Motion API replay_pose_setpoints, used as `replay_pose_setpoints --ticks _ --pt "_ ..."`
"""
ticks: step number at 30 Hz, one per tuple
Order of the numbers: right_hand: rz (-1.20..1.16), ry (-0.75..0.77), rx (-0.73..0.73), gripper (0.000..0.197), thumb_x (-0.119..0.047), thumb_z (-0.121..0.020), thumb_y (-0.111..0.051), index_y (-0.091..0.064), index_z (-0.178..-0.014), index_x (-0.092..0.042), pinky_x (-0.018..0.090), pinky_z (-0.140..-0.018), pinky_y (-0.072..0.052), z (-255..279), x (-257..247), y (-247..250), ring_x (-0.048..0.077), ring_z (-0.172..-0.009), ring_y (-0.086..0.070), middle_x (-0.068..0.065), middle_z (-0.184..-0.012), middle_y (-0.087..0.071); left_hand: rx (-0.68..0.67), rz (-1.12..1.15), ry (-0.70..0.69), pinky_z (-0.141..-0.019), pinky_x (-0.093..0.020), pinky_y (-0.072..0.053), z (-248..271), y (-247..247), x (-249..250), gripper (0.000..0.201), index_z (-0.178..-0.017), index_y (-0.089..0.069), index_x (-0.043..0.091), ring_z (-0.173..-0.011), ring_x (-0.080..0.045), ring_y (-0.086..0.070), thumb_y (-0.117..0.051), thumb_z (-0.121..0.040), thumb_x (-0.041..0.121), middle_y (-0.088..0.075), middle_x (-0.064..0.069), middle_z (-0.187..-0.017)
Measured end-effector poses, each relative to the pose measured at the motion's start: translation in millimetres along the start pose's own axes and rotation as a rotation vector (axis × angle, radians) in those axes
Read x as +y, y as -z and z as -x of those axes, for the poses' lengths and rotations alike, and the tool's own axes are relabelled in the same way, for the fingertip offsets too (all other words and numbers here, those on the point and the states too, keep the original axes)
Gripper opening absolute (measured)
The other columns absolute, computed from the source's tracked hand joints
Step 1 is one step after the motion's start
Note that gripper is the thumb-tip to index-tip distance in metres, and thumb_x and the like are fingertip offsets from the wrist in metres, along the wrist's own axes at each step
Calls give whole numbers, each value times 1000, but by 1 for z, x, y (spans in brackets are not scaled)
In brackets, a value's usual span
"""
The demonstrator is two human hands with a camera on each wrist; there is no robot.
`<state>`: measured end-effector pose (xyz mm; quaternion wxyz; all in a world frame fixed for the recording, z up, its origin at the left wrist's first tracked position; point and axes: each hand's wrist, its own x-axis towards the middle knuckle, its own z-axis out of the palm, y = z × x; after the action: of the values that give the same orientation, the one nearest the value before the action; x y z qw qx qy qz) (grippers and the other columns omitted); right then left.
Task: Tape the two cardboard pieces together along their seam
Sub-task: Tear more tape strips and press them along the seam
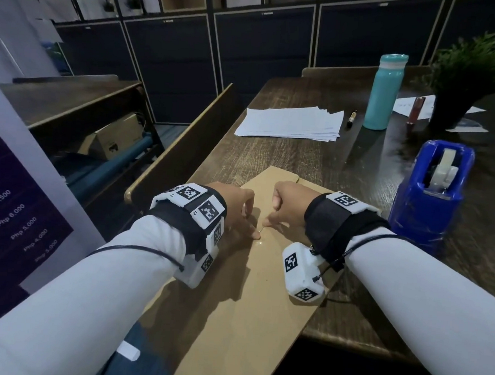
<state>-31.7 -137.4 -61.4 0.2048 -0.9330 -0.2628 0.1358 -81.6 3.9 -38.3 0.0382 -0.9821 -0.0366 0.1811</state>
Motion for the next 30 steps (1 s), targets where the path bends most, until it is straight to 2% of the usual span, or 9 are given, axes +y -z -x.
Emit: replay_pose_setpoints --ticks 5,9,11,15,21,24,27,29,30 --pt "44 23 -23 35 -21 -80 -75 -41 -70 -20 28 -63 -37 -4 -1 9 18 -83 -50 1 -90 -57 5 19 -24 -78 -31 -50 4 -1 -3 62 -111 -51 31 -92 -17 -60 -73 -64 66 -63 8 -103" --pt "69 -4 -90 37 -36 -75 -77 -46 -67 -17 26 -60 -36 -2 -6 16 17 -78 -49 0 -78 -56 6 21 -43 -76 -29 -49 5 1 -5 63 -113 -51 30 -91 -15 -59 -73 -66 64 -64 8 -104" --pt "83 -30 -144 43 -46 -69 -79 -53 -75 -12 26 -57 -35 1 -11 17 18 -75 -49 2 -77 -56 8 21 -46 -76 -29 -49 5 1 -5 63 -114 -51 31 -91 -15 -59 -74 -65 64 -64 8 -104" --pt "201 -68 -204 66 -55 -60 -82 -64 -101 -7 30 -71 -44 -6 -19 14 21 -78 -57 5 -86 -66 9 12 -46 -79 -31 -51 5 0 -5 65 -115 -51 32 -91 -15 -59 -74 -64 65 -64 9 -100" --pt "284 -119 -225 80 -64 -33 -84 -66 -89 -9 40 -86 -54 -17 -29 16 26 -88 -69 6 -88 -74 9 3 -43 -80 -32 -50 5 -1 -5 65 -115 -51 33 -94 -17 -60 -73 -64 65 -64 9 -104" --pt "342 -167 -235 86 -68 -18 -79 -71 -87 -17 41 -85 -55 -31 -29 18 23 -88 -70 3 -91 -75 11 17 -38 -79 -32 -49 6 -1 -5 66 -116 -51 33 -94 -17 -60 -74 -63 65 -64 9 -103" --pt "273 -209 -170 88 -70 1 -77 -72 -71 -19 45 -78 -55 -61 -7 13 25 -78 -72 2 -77 -76 14 14 -41 -75 -30 -48 7 -1 -4 65 -116 -51 32 -93 -16 -59 -73 -65 64 -64 9 -101" --pt "264 -208 -157 91 -74 -2 -76 -71 -74 -17 45 -78 -56 -62 -6 15 27 -79 -72 4 -79 -76 15 6 -41 -73 -29 -47 8 -1 -4 64 -117 -51 32 -93 -16 -60 -73 -66 64 -64 10 -102" --pt "260 -193 -158 85 -71 -14 -81 -71 -79 -17 44 -81 -56 -49 -14 19 27 -82 -71 6 -84 -76 11 5 -39 -73 -29 -48 8 0 -4 65 -117 -51 32 -93 -16 -60 -73 -65 65 -64 9 -103"
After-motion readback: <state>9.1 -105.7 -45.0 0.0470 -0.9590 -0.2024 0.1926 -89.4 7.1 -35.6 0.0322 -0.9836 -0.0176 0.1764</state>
